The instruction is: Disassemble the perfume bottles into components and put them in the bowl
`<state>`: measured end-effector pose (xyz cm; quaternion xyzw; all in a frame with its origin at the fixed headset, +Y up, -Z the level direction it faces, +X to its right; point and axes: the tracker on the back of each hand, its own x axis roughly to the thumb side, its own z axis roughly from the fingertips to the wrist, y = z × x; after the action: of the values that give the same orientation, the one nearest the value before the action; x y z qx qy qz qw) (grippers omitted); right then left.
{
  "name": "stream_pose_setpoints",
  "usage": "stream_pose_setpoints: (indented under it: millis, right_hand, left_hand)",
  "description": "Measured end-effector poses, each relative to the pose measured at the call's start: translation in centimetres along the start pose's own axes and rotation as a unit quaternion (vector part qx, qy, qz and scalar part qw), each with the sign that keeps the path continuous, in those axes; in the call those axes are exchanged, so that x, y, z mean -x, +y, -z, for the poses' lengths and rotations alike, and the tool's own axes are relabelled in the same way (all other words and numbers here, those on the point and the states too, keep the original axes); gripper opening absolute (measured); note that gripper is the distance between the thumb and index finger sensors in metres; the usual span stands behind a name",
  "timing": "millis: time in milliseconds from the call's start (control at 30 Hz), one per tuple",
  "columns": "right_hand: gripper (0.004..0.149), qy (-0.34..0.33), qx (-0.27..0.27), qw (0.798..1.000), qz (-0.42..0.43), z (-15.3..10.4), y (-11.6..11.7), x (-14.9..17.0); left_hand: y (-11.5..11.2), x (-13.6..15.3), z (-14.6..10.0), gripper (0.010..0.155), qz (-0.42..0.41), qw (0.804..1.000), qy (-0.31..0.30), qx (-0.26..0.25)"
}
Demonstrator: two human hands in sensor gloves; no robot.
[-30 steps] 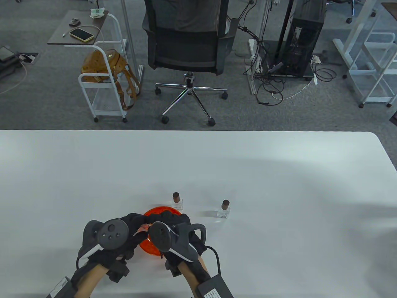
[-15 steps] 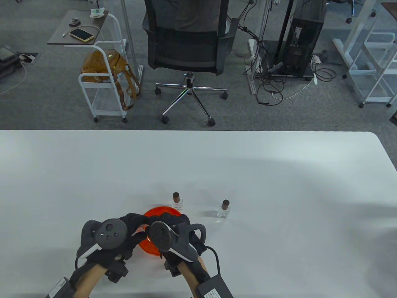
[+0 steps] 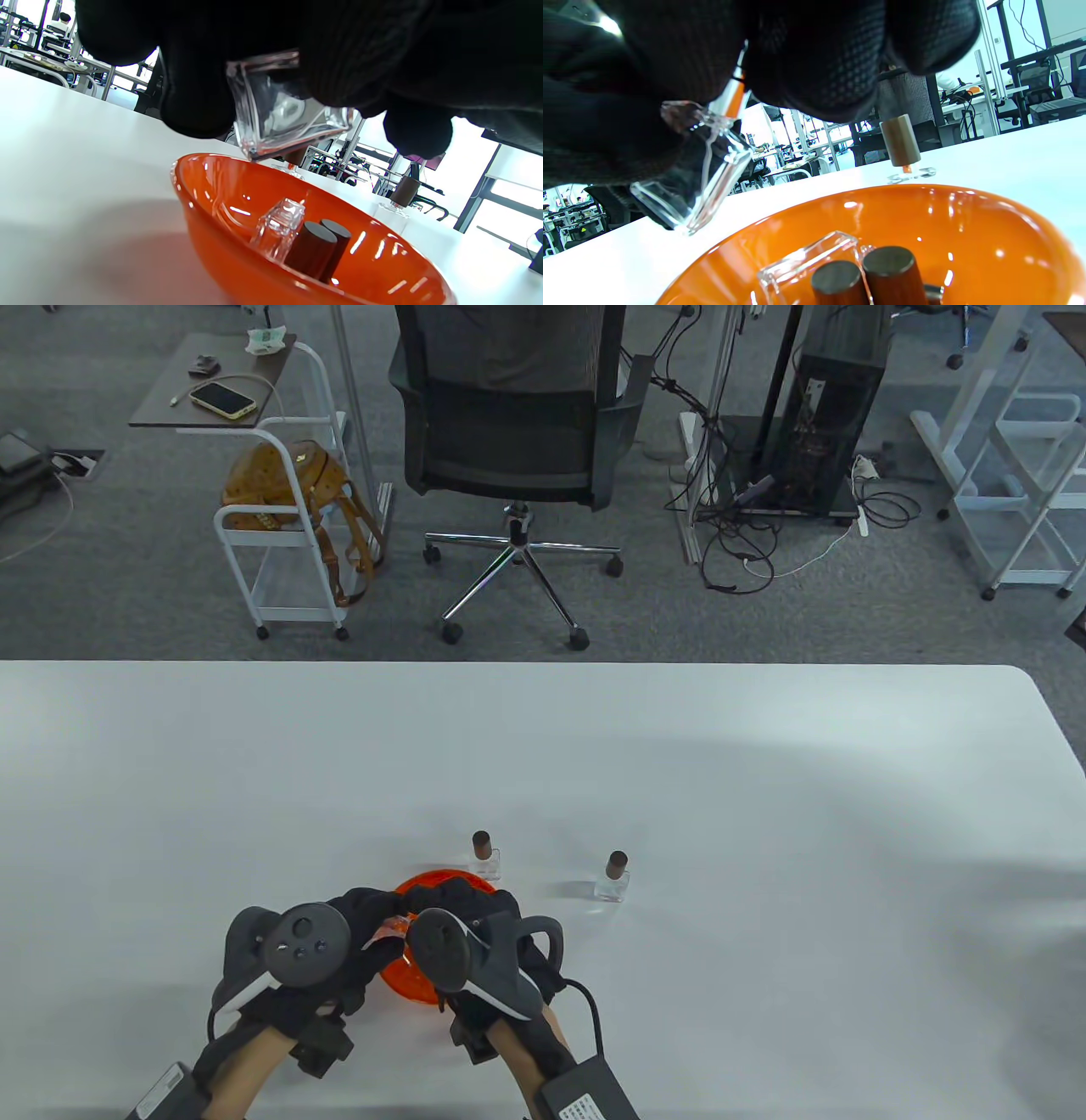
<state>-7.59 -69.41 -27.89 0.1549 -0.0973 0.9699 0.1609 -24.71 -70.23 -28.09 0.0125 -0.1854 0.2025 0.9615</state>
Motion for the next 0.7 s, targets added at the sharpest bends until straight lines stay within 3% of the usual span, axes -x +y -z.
stream_pose_setpoints:
  millis: [100, 300, 433, 567, 700]
  right_hand:
    - [0.044, 0.000, 0.008, 1.000, 0.000, -0.03, 0.05, -0.09]
    - [0.049, -0.001, -0.003, 1.000, 0.000, -0.01, 0.01, -0.11]
    - [0.040, 0.002, 0.005, 1.000, 0.003, 0.02, -0.14, 0.11]
    - [0.048, 0.000, -0.010, 1.000, 0.006, 0.02, -0.10, 0.07]
    - [0.042, 0.002, 0.003, 1.000, 0.003, 0.01, -0.15, 0.03]
  left_hand:
    - [0.09, -0.02, 0.00, 0.054, -0.003, 1.000, -0.002, 0.001]
    - [0.07, 0.00, 0.05, 0.054, -0.001, 1.000, 0.000, -0.004]
    - [-0.13, -0.14, -0.02, 0.054, 0.002, 1.000, -0.006, 0.007]
    - [-0.09, -0.17, 0.07, 0.054, 0.006, 1.000, -0.001, 0.001]
    - [-0.03, 0.03, 0.05, 0.054, 0.002, 1.000, -0.002, 0.010]
